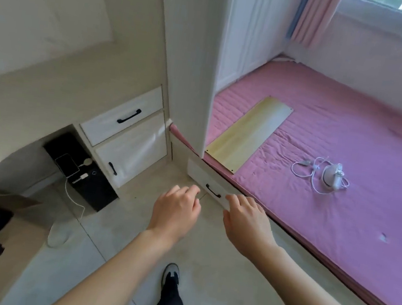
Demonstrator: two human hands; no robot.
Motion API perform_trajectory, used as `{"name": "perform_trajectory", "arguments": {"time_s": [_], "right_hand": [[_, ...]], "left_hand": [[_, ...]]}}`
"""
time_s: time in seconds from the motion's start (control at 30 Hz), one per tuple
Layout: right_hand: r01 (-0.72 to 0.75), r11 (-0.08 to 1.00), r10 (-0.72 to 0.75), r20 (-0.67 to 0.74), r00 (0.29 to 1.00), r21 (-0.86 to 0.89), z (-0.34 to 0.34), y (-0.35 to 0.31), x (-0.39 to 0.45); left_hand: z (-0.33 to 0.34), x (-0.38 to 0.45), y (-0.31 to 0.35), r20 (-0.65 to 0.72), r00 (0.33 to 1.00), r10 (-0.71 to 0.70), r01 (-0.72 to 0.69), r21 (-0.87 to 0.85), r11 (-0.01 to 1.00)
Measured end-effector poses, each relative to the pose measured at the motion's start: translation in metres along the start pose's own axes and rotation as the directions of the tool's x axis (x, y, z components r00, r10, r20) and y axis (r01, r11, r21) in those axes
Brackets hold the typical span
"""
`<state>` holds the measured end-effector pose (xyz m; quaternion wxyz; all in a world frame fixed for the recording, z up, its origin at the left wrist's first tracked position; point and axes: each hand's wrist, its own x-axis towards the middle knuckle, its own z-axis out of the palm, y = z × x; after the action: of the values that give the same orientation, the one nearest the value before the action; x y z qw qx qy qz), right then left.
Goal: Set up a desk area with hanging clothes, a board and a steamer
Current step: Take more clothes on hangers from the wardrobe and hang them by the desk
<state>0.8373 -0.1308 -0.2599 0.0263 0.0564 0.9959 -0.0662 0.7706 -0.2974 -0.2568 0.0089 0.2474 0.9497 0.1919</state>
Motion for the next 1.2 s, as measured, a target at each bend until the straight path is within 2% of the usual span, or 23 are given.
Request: {"name": "perform_trajectory", "arguments": {"time_s": [0.2,0.5,0.83,1.2], "right_hand": [[-0.073,0.997,0.073,0.007,0.997,-0.005,-0.007,0.044,0.04],[-0.079,0.994,0.078,-0.013,0.997,-0.075,-0.043,0.101,0.16],[-0.087,0.996,0.084,-0.087,0.993,-0.026,-0.072,0.14,0.273],[0.018,0.999,-0.023,-0.154,0.988,-0.032,-0.104,0.198,0.389]], "left_hand": [[0.017,0.07,0.017,0.01,0.999,0.035,-0.035,-0.011,0.999],[0.018,0.213,0.03,-0.033,0.992,0.123,-0.125,-0.063,0.99],[0.013,0.336,0.03,-0.063,0.978,0.197,-0.2,-0.046,0.979],[0.022,0.439,0.051,-0.12,0.986,0.117,-0.117,0.003,0.993]]}}
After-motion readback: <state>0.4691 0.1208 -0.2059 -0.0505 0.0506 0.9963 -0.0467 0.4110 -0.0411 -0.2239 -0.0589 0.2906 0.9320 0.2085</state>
